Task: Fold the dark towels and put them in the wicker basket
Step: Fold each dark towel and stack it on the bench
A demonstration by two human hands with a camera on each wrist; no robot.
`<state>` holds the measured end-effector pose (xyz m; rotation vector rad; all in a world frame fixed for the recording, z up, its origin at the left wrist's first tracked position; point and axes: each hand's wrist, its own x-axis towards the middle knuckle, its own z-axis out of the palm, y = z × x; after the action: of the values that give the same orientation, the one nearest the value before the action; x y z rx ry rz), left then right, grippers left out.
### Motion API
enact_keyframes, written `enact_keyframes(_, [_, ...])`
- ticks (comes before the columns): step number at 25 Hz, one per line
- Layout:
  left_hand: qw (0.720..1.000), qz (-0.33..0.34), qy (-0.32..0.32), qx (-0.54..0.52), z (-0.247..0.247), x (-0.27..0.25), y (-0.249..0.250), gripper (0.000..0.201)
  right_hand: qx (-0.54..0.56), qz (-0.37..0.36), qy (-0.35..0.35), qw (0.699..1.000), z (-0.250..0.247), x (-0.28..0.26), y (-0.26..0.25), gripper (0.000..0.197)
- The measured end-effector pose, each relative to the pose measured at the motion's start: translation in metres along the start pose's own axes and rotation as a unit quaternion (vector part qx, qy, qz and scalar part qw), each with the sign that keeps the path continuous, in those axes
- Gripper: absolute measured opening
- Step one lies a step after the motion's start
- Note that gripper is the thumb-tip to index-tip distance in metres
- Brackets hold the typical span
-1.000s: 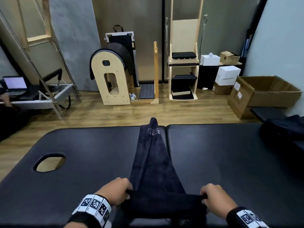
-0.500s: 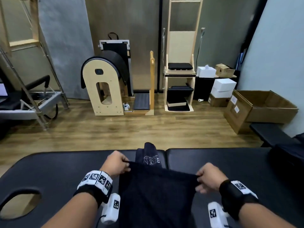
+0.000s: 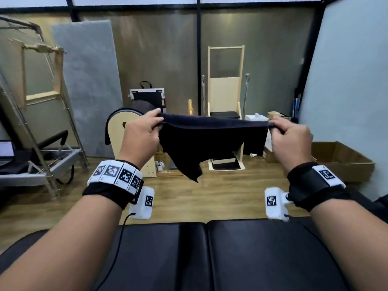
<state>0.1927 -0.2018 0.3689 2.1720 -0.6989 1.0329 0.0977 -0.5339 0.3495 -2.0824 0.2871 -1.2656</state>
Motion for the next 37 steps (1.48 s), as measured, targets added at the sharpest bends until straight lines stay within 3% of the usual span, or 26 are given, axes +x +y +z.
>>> enact_keyframes(6, [0.995, -0.017, -0.096, 0.014, 0.023, -0.117, 0.042, 0.022, -0.073, 0.025, -0.111, 0.991, -0.066, -0.096, 0.077, 0.023])
enact_keyframes(10, [0.97, -0.097, -0.223, 0.008, 0.051, -0.23, 0.067, 0.018, -0.15, 0.076, -0.223, 0.96, -0.112, -0.184, 0.14, 0.022])
enact_keyframes(15, [0.888, -0.192, -0.415, 0.05, 0.071, -0.338, 0.105, 0.015, -0.219, 0.112, -0.374, 0.894, -0.168, -0.283, 0.205, 0.023])
enact_keyframes(18, [0.832, -0.226, -0.501, 0.071, 0.068, -0.354, 0.123, 0.014, -0.225, 0.159, -0.452, 0.848, -0.192, -0.3, 0.217, 0.02])
enact_keyframes(21, [0.779, -0.221, -0.581, 0.083, 0.061, -0.352, 0.141, 0.015, -0.199, 0.241, -0.55, 0.774, -0.208, -0.292, 0.213, 0.02])
enact_keyframes(23, [0.747, -0.224, -0.622, 0.069, 0.058, -0.35, 0.154, 0.015, -0.179, 0.276, -0.581, 0.745, -0.212, -0.284, 0.208, 0.024])
enact_keyframes(29, [0.711, -0.242, -0.658, 0.042, 0.063, -0.34, 0.154, 0.01, -0.196, 0.261, -0.631, 0.704, -0.189, -0.267, 0.211, 0.034])
enact_keyframes(31, [0.719, -0.248, -0.647, 0.044, 0.074, -0.328, 0.14, 0.017, -0.192, 0.257, -0.644, 0.695, -0.172, -0.261, 0.216, 0.03])
enact_keyframes(33, [0.738, -0.271, -0.617, 0.032, 0.091, -0.314, 0.121, 0.025, -0.178, 0.252, -0.633, 0.71, -0.15, -0.251, 0.225, 0.022])
enact_keyframes(37, [0.781, -0.294, -0.551, 0.017, 0.133, -0.285, 0.076, 0.028, -0.165, 0.229, -0.572, 0.77, -0.103, -0.221, 0.242, 0.017])
